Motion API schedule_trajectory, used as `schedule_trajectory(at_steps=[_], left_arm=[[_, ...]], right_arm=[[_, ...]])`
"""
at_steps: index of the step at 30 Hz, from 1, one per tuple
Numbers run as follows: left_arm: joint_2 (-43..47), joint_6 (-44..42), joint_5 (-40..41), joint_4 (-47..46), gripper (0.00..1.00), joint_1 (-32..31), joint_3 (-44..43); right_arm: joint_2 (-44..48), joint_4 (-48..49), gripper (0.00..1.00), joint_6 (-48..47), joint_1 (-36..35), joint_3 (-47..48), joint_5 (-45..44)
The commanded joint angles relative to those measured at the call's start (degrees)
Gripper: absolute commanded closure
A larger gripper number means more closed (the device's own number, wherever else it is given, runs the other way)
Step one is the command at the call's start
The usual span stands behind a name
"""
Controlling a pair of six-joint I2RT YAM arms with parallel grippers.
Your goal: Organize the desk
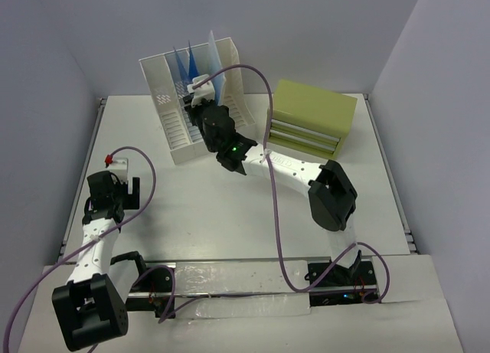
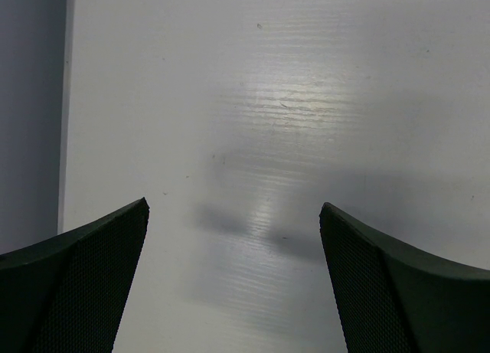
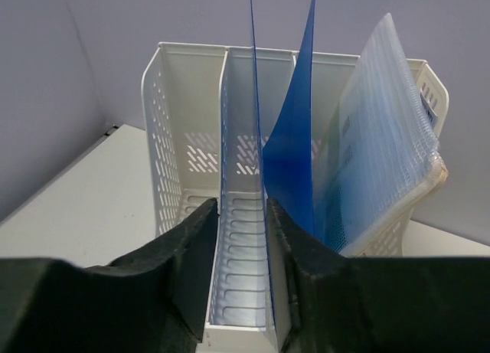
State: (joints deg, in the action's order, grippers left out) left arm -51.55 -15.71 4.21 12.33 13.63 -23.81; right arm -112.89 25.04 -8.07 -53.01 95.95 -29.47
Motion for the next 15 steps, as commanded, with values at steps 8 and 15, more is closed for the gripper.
schedule_trajectory(at_steps=[8,15], left_arm=[[0.91,-0.11,-1.1,-0.99,0.01,0.31,-1.15],[0.72,-0.29,-1.36,-0.91,0.01,0.35,-1.29]], right_arm=[[3.25,-7.05,0.49,2.81,0.33,-2.54,4.67],[8.08,-6.93,0.27,4.23,0.28,-6.5,5.01]])
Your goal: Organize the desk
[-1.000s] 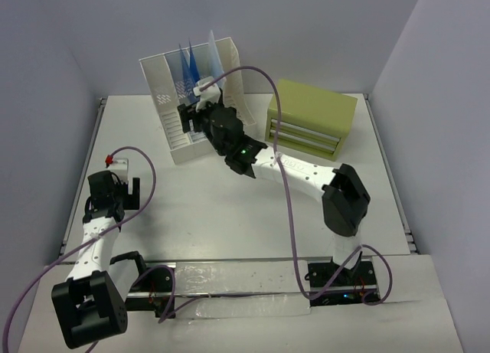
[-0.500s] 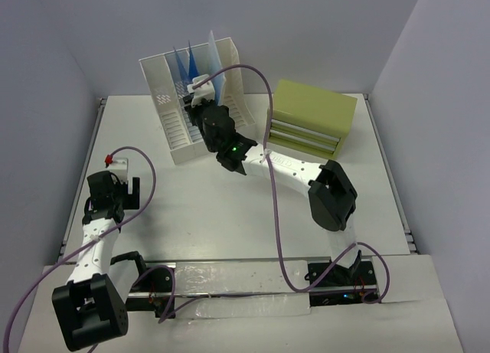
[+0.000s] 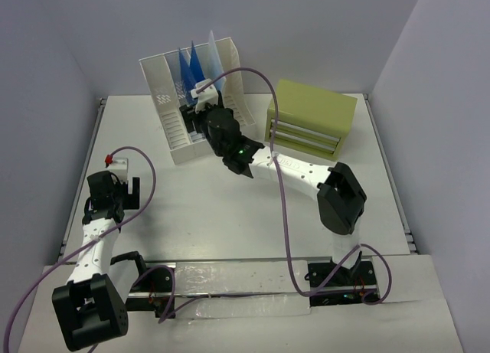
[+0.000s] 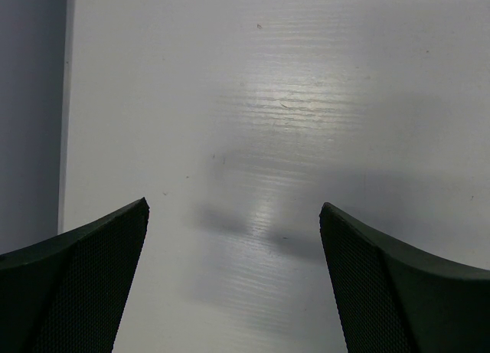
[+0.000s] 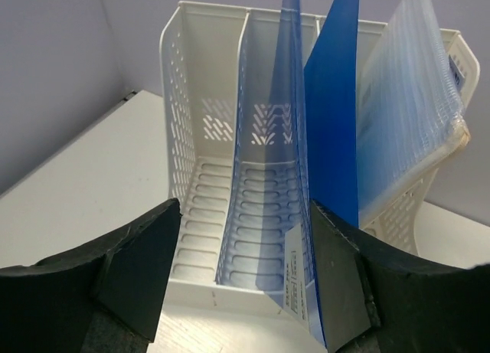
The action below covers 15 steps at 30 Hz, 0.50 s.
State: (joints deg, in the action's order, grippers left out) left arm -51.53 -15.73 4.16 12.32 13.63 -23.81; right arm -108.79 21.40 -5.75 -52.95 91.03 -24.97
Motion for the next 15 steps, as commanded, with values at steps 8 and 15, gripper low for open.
schedule_trajectory(at_steps=[8,15], left_arm=[[0.85,-0.32,-1.49,-0.8,0.01,0.35,-1.24],[0.48,-0.37,-1.54,-0.71,0.01,0.26,-1.32]], right_arm=[[9.94,-4.71,0.24,3.97,0.27,-4.49,4.26],[15.02,-5.09,0.23,5.38,0.3,-6.74,6.05]])
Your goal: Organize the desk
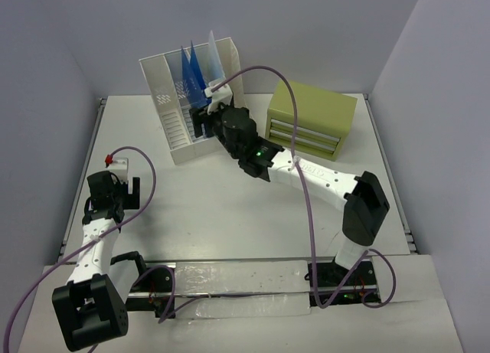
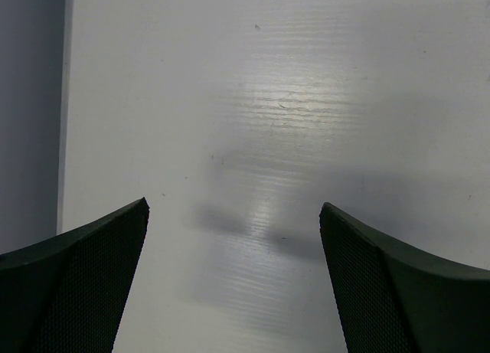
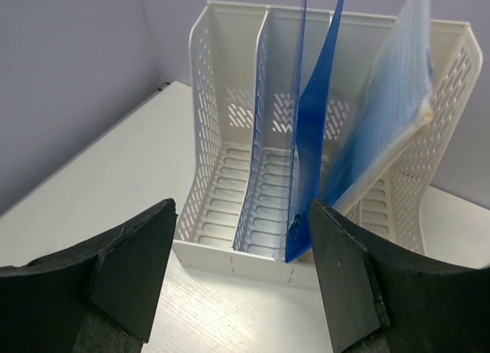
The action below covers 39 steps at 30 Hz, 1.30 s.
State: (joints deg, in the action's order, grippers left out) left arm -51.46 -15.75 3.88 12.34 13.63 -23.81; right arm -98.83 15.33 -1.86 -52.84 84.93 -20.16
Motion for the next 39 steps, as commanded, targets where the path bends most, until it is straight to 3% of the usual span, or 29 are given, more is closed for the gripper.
schedule_trajectory(at_steps=[1,8,20,23,30,35,39], left_arm=[[0.49,-0.42,-1.33,-0.74,0.01,0.26,-1.32],[1.19,-0.51,-1.5,-0.65,0.01,0.3,-1.15],[0.65,-0.59,-1.67,-0.57,0.01,0.34,-1.32],[0.57,-0.51,-1.68,-0.58,0.01,0.26,-1.32],[1.1,-0.51,-2.16,-0.3,0.01,0.26,-1.37],[1.8,-0.6,-2.55,0.14,0.01,0.35,-1.24],[1.84,-0.55,-2.36,0.12,0.01,0.26,-1.24]], right_arm=[[5.48,1.2,0.2,1.77,0.19,-1.34,0.75],[-0.27,-4.04,0.12,1.77,0.88,4.59,-1.65],[-9.38,-8.18,0.18,4.47,3.88,12.16,0.4],[-11.27,-7.5,0.29,3.88,3.88,13.34,2.9],[-15.82,-10.59,0.75,2.96,4.46,20.71,2.1],[-12.91,-11.99,0.94,2.74,4.32,21.34,2.67],[-10.83,-13.46,1.0,3.28,4.26,21.37,3.12]])
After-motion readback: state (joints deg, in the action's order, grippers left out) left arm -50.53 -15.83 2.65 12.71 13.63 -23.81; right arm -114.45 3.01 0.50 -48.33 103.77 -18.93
